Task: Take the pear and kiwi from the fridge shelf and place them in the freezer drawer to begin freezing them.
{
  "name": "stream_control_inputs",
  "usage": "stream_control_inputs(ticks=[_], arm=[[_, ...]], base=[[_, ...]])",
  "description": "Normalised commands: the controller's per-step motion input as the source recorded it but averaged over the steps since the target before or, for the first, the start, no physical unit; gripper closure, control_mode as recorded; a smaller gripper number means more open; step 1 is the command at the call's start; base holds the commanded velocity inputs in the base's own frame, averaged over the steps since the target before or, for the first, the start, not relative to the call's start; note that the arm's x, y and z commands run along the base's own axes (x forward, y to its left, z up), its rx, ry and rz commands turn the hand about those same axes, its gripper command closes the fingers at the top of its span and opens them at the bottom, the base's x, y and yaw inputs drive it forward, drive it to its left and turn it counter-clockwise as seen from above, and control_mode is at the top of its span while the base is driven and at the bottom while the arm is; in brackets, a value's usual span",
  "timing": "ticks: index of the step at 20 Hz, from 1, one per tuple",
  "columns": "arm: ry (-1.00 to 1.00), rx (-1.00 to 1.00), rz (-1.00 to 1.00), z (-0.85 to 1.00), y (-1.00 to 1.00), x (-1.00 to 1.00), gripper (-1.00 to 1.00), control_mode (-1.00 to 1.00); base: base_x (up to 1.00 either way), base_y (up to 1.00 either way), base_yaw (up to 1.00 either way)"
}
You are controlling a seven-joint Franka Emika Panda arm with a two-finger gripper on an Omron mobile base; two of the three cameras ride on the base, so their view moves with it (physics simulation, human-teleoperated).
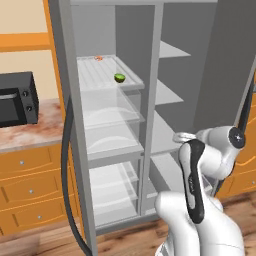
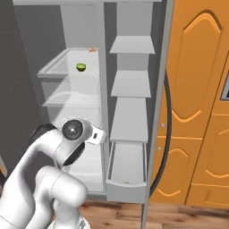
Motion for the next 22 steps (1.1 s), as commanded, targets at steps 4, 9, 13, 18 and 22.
stream_control_inputs(ticks=[4, 9, 13, 18, 22], arm=[[0.6, -0.24, 0.19, 0.9, 0.83, 0.0, -1.0, -1.0], [0.32, -0.12, 0.06, 0.28, 0.5, 0.01, -1.0, -1.0], [0.0, 0.0, 0.0, 0.0, 0.0, 0.0, -1.0, -1.0], [0.0, -0.03, 0.0, 0.0, 0.26, 0.0, -1.0, 1.0], [0.0, 0.0, 0.0, 0.0, 0.0, 0.0, -1.0, 1.0]], base=[[0.0, 0.0, 0.0], [0.0, 0.0, 0.0], [0.0, 0.0, 0.0], [0.01, 0.08, 0.01], [0.21, 0.24, 0.06]])
